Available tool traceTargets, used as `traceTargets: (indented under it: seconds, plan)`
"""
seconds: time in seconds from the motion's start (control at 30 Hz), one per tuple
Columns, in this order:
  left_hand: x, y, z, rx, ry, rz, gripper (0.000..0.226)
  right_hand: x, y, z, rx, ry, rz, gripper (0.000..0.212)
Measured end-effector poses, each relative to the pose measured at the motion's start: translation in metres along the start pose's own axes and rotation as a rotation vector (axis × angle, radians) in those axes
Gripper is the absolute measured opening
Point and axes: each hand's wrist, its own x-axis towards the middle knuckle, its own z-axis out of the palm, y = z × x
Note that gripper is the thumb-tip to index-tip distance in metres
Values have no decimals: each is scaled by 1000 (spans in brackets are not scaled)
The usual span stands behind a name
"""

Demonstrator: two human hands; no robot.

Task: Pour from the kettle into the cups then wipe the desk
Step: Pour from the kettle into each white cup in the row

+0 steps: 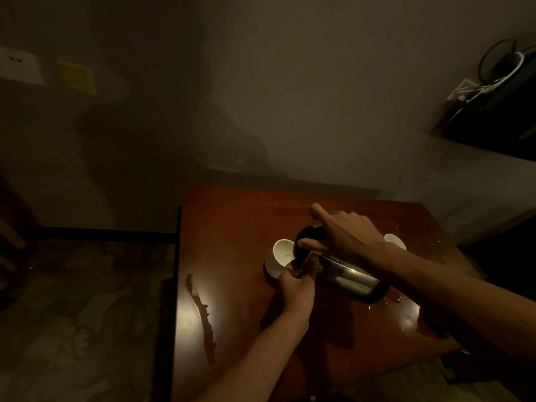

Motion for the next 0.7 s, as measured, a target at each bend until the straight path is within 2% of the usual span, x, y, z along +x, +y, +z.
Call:
traceTargets:
  seconds: [0.03, 0.07, 0.13, 0.2, 0.33, 0.43, 0.5, 0.7]
  plan:
    - [1, -1, -1, -2, -6, -12, 92, 1, -1, -1, 1, -5, -1, 72]
    - [0, 1, -1, 0, -11, -15, 86, 1, -1, -1, 1, -11, -1, 71]
    - [0, 4, -2, 11, -4, -29, 63, 2, -3, -1, -1, -20, -1, 72]
    - [2, 3, -2, -3, 1, -37, 50, 3, -4, -2, -3, -22, 0, 72]
    - [2, 3, -1, -30, 8, -17, 71, 6, -5, -3, 1, -38, 1, 72]
    - [4, 2, -1, -51, 13, 1, 73, 7, -4, -2, 3, -35, 0, 73]
    - [7, 0, -2, -46, -1, -9, 90, 7, -4, -1, 0, -33, 2, 72]
    - [7, 1, -2, -35, -16, -25, 49, 11, -5, 0, -35, -37, 1, 74]
